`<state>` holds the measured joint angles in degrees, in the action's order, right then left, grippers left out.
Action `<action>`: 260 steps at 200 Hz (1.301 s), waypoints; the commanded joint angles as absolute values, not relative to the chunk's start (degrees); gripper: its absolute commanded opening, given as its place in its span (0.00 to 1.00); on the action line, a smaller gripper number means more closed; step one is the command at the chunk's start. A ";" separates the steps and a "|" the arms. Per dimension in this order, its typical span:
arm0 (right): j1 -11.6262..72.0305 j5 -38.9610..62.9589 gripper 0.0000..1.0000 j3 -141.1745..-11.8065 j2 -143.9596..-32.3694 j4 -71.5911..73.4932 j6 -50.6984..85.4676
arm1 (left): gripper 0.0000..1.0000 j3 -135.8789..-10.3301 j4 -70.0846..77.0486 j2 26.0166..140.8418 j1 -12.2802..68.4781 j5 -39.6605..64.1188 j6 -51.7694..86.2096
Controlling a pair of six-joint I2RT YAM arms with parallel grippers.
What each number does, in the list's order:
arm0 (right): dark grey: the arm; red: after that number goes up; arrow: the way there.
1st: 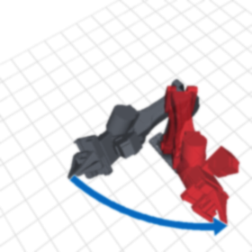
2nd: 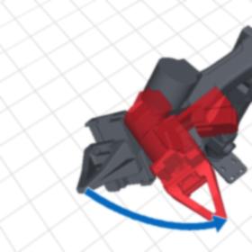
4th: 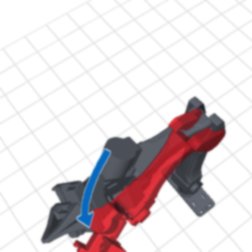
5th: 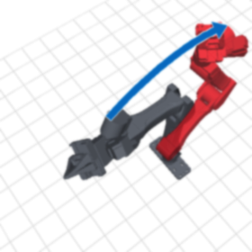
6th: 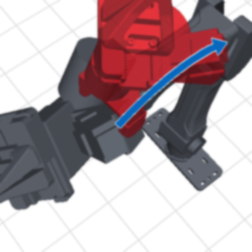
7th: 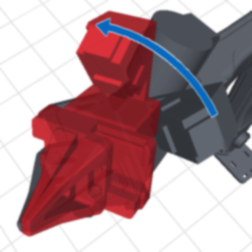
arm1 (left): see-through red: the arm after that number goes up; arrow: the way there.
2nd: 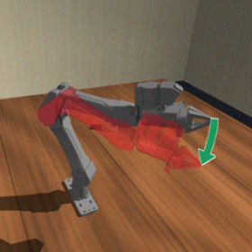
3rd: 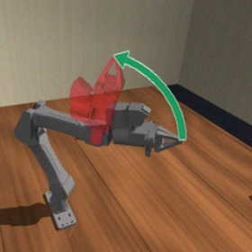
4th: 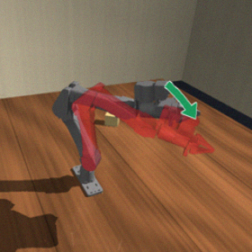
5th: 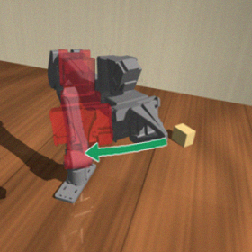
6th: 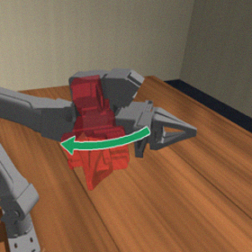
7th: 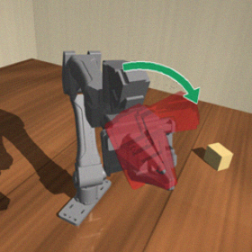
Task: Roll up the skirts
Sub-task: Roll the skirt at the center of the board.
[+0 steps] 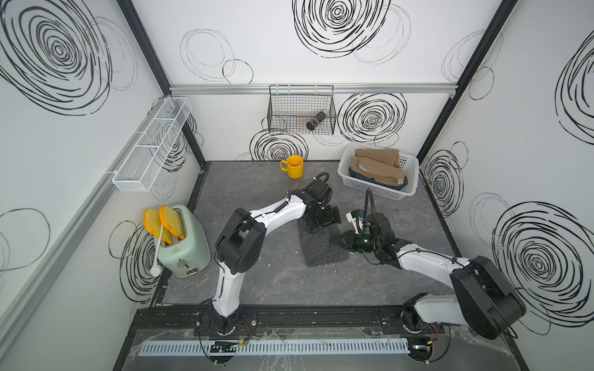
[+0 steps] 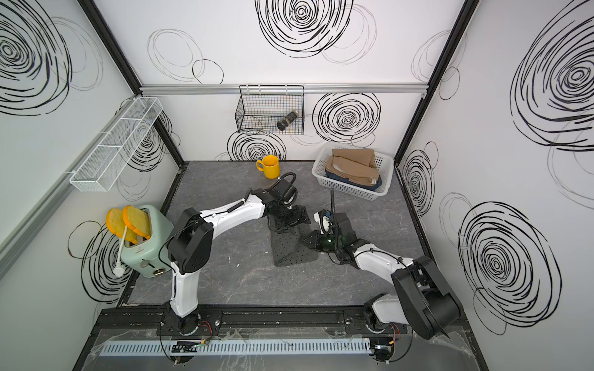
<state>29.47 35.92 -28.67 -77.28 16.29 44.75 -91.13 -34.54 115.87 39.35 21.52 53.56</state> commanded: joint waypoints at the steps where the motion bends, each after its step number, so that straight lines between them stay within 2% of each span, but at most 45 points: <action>1: 31.55 37.25 0.08 -31.88 -79.67 16.96 45.73 | 0.96 -95.33 -37.80 115.69 39.30 18.43 51.86; 33: 33.66 35.17 0.09 -34.56 -82.86 15.03 44.94 | 0.99 -97.21 -42.12 114.02 40.06 13.38 48.38; 68: 33.41 33.99 0.07 -34.19 -89.54 13.00 42.40 | 1.00 -97.18 -47.62 108.55 39.24 1.69 40.94; 84: 33.40 33.67 0.07 -32.83 -91.11 13.10 41.56 | 0.94 -90.44 -45.78 103.28 37.56 -0.01 37.51; 106: 33.27 33.15 0.07 -31.50 -92.35 13.55 40.51 | 0.82 -73.42 -34.42 92.92 33.38 4.80 36.66; 133: 32.40 32.75 0.07 -31.38 -93.08 12.62 39.21 | 0.77 -56.41 -20.73 84.10 26.95 17.26 37.95; 144: 32.01 32.65 0.07 -31.59 -93.18 12.12 38.89 | 0.81 -51.31 -14.89 82.60 25.01 22.97 38.07; 155: 31.82 32.74 0.06 -32.26 -93.23 11.32 38.36 | 0.92 -47.90 -10.43 82.64 24.39 25.38 39.04; 183: 31.45 31.83 0.06 -34.28 -92.84 8.78 37.54 | 0.98 -42.87 4.78 85.52 24.71 33.72 44.28; 228: 31.31 30.87 0.06 -36.03 -93.97 6.21 36.37 | 1.00 -41.72 8.00 89.51 27.64 27.89 47.91; 243: 31.29 30.17 0.06 -36.36 -93.27 5.60 36.03 | 0.94 -40.13 12.87 93.81 29.14 28.51 50.22; 260: 31.11 28.76 0.06 -37.69 -91.91 3.90 35.52 | 0.78 -40.38 13.77 98.04 30.59 27.73 50.56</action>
<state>31.70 32.38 -35.77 -92.79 8.73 37.71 -41.95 7.73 92.49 28.60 28.25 47.57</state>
